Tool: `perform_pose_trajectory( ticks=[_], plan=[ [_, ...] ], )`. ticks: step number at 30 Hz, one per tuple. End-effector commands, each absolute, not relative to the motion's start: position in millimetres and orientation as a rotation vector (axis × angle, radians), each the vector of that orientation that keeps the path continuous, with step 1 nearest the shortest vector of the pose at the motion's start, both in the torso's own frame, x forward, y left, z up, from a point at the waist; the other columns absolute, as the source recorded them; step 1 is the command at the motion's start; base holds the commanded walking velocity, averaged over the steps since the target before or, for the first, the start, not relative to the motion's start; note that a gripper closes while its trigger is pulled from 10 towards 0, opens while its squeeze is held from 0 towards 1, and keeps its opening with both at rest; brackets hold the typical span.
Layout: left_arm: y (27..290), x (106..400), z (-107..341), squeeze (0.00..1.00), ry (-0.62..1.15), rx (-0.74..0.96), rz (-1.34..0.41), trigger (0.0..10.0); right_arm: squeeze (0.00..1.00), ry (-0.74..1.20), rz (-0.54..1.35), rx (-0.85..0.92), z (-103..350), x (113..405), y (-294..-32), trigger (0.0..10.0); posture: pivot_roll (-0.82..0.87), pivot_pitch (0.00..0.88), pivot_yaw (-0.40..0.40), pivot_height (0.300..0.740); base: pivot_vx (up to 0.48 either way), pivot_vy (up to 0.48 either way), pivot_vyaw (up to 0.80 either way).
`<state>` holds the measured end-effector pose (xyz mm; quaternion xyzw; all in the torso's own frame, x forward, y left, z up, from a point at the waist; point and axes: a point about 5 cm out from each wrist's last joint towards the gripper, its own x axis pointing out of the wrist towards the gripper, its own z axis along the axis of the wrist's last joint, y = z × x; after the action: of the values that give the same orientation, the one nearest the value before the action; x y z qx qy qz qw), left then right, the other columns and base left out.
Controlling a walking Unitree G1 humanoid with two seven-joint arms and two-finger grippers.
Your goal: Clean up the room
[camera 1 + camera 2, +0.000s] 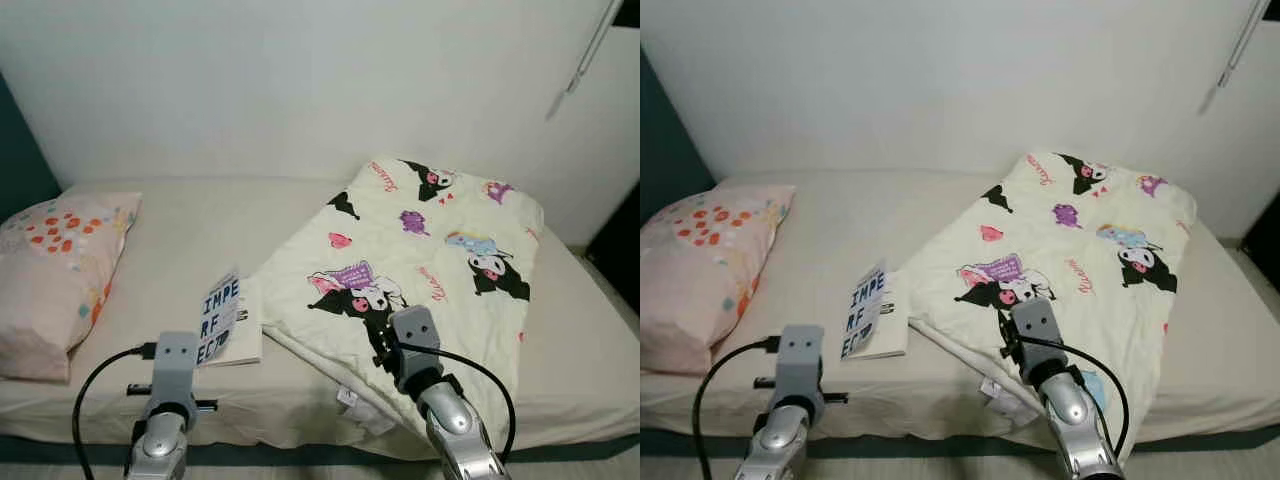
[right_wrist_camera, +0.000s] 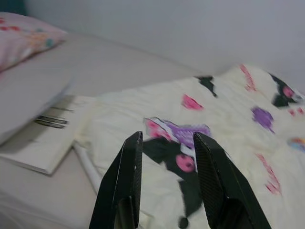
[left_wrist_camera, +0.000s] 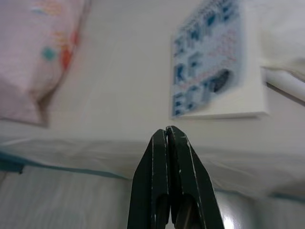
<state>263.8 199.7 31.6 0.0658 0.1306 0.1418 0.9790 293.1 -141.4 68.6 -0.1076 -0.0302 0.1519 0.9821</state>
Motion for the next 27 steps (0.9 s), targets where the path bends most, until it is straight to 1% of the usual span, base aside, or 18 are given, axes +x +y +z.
perform_pose_trajectory(
  ticks=[1, 4, 5, 6, 8, 9, 10, 11, 12, 13, 14, 19, 27],
  plan=[
    [204, 262, 37, 0.0, 0.215, 0.118, 0.341, 10.0, 0.0, -0.079, 0.291, -0.214, 67, 289, -142, 10.0, -0.07, 0.095, -0.066, 0.74, 0.0, 0.0, 0.0],
    [207, 262, 39, 0.0, 0.197, 0.118, 0.37, 10.0, 0.0, -0.087, 0.28, -0.208, 68, 288, -143, 10.0, -0.07, 0.094, -0.063, 0.74, 0.0, 0.0, 0.0],
    [211, 263, 45, 0.0, 0.158, 0.11, 0.402, 10.0, 0.0, -0.108, 0.246, -0.205, 69, 286, -146, 10.0, -0.07, 0.087, -0.045, 0.74, 0.0, 0.0, 0.0],
    [211, 263, 45, 0.0, 0.158, 0.11, 0.402, 10.0, 0.0, -0.108, 0.246, -0.205, 69, 286, -146, 10.0, -0.07, 0.087, -0.045, 0.74, 0.0, 0.0, 0.0],
    [214, 267, 56, 0.0, 0.09, 0.094, 0.415, 10.0, 0.0, -0.122, 0.142, -0.212, 71, 282, -156, 10.0, -0.07, 0.083, -0.029, 0.74, 0.0, 0.0, 0.0],
    [214, 267, 56, 0.0, 0.09, 0.094, 0.415, 10.0, 0.0, -0.122, 0.142, -0.212, 71, 282, -156, 10.0, -0.07, 0.083, -0.029, 0.74, 0.0, 0.0, 0.0],
    [211, 270, 60, 0.0, 0.065, 0.074, 0.387, 10.0, 0.0, -0.119, 0.077, -0.201, 70, 280, -163, 10.0, -0.08, 0.08, -0.019, 0.74, 0.0, 0.0, 0.0],
    [204, 275, 63, 0.0, 0.046, 0.043, 0.316, 10.0, 0.0, -0.097, 0.008, -0.165, 67, 277, -171, 10.0, -0.08, 0.08, 0.0, 0.74, 0.0, 0.0, 0.0],
    [201, 277, 64, 0.0, 0.042, 0.033, 0.285, 10.0, 0.0, -0.086, -0.008, -0.145, 65, 276, -173, 10.0, -0.08, 0.08, 0.0, 0.74, 0.0, 0.0, 0.0],
    [201, 277, 64, 0.0, 0.042, 0.033, 0.285, 10.0, 0.0, -0.086, -0.008, -0.145, 65, 276, -173, 10.0, -0.08, 0.08, 0.0, 0.74, 0.0, 0.0, 0.0],
    [194, 279, 66, 0.0, 0.037, 0.038, 0.235, 10.0, 0.0, -0.078, -0.027, -0.107, 62, 274, -176, 10.0, -0.09, 0.081, 0.015, 0.74, 0.0, 0.0, 0.0],
    [186, 281, 65, 0.0, 0.031, 0.009, 0.172, 10.0, 0.0, -0.059, -0.008, -0.09, 58, 270, -177, 10.0, -0.11, 0.075, 0.036, 0.74, 0.0, 0.0, 0.0],
    [180, 281, 62, 0.0, 0.055, 0.023, 0.122, 10.0, 0.0, -0.028, 0.022, -0.067, 53, 266, -173, 10.0, -0.11, 0.068, 0.038, 0.74, 0.0, 0.0, 0.0]
  ],
)
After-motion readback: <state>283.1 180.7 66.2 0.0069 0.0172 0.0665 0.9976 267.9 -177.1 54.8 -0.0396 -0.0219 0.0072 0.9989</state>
